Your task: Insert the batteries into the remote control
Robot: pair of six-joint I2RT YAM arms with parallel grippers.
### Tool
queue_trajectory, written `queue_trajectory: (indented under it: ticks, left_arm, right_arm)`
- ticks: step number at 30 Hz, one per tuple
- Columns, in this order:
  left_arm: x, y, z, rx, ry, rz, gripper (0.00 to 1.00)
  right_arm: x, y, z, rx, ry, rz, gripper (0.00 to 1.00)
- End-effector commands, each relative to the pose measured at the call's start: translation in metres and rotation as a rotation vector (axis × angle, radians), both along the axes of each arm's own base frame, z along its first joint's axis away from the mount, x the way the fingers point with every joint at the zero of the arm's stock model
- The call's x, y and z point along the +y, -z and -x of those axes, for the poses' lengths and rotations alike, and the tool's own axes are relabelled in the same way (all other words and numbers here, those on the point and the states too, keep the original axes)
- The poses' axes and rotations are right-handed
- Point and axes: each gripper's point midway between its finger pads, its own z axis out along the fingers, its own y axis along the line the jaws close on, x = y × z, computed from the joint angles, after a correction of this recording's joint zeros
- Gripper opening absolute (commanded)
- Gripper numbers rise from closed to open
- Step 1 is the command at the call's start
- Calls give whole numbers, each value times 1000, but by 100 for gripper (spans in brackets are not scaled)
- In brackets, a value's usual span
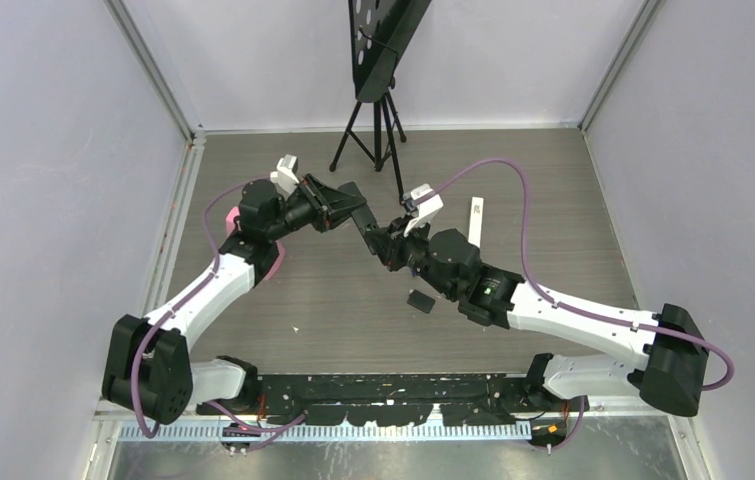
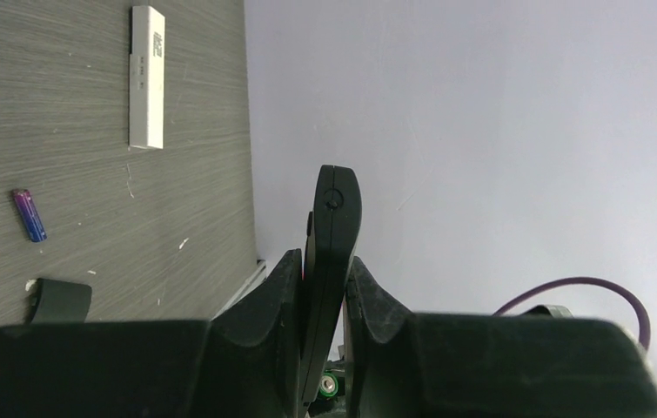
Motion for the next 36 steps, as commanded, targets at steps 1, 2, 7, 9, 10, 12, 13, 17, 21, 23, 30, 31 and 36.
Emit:
queue_trajectory:
  ticks: [1, 2, 7, 9, 10, 12, 13, 17, 21, 23, 30, 31, 36]
  left_arm:
    - [12, -118, -3, -236, -46, 209, 0]
    - [11, -118, -2, -236, -41, 210, 0]
    - [8, -110, 0, -232, -12, 199, 0]
    - [7, -102, 1, -218, -2, 195, 0]
    - [7, -99, 2, -213, 2, 196, 0]
    - [6, -94, 4, -203, 14, 196, 0]
    - [6, -92, 5, -199, 17, 197, 0]
    - [5, -86, 9, -196, 30, 193, 0]
    - [4, -80, 13, -200, 49, 178, 0]
    - [4, -77, 15, -203, 58, 171, 0]
    - [3, -68, 20, -202, 78, 147, 0]
    - [3, -67, 20, -204, 79, 144, 0]
    - [3, -66, 22, -226, 80, 132, 0]
  right_arm:
    - [-30, 126, 26, 179, -27, 465, 7]
    - [-28, 124, 24, 178, -21, 467, 8]
    - [-20, 119, 19, 203, 20, 431, 13]
    - [-17, 112, 17, 204, 36, 397, 15]
    - [-15, 108, 17, 203, 36, 377, 17]
    - [-11, 98, 17, 195, 28, 330, 20]
    - [-10, 93, 18, 191, 23, 309, 22]
    - [-8, 74, 16, 174, 30, 253, 29]
    - [-11, 57, 8, 176, 86, 218, 34]
    - [-12, 51, 4, 184, 111, 208, 37]
    - [-11, 27, -3, 178, 137, 187, 50]
    - [-12, 23, -3, 180, 141, 182, 52]
    - [-19, 7, -9, 204, 180, 159, 58]
